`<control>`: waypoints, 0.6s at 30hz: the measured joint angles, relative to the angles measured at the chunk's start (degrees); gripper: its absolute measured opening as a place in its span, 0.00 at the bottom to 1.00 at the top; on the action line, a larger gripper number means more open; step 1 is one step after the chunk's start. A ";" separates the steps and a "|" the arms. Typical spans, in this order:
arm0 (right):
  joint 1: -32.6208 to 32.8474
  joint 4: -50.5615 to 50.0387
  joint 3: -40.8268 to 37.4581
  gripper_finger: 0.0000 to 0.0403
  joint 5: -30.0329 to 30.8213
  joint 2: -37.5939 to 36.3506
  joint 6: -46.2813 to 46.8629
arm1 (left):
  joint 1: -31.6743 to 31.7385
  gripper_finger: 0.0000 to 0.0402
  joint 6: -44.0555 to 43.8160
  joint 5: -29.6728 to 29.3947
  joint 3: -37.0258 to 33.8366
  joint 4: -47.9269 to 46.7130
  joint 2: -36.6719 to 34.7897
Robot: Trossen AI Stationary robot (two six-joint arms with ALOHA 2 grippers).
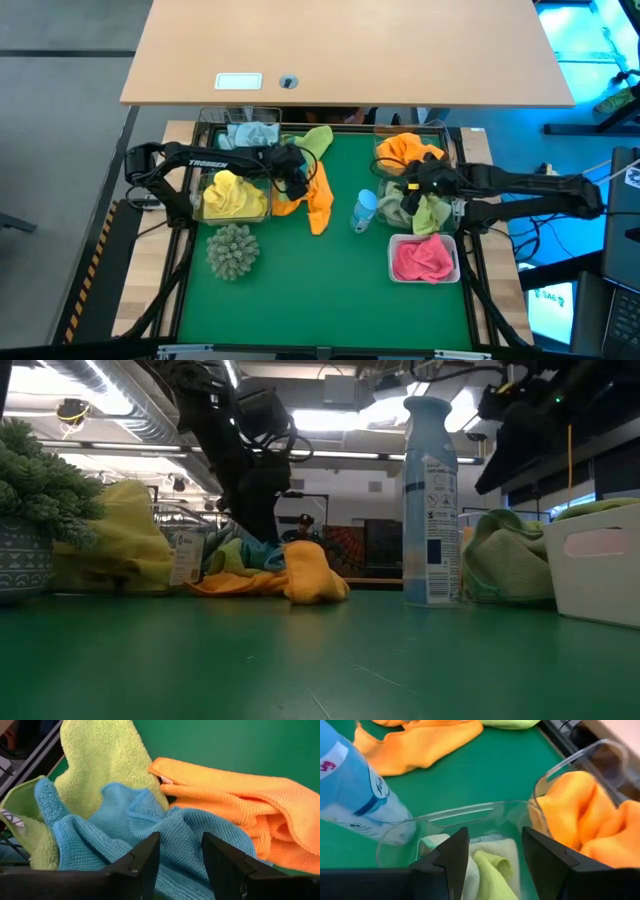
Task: Sort microfiber towel by color & place in baskets
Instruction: Put the blue microfiber towel into the gold wire basket
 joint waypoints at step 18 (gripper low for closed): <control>-1.39 2.80 -1.46 0.45 -2.73 0.07 -0.03 | -0.85 0.01 2.35 1.00 0.07 1.55 -0.01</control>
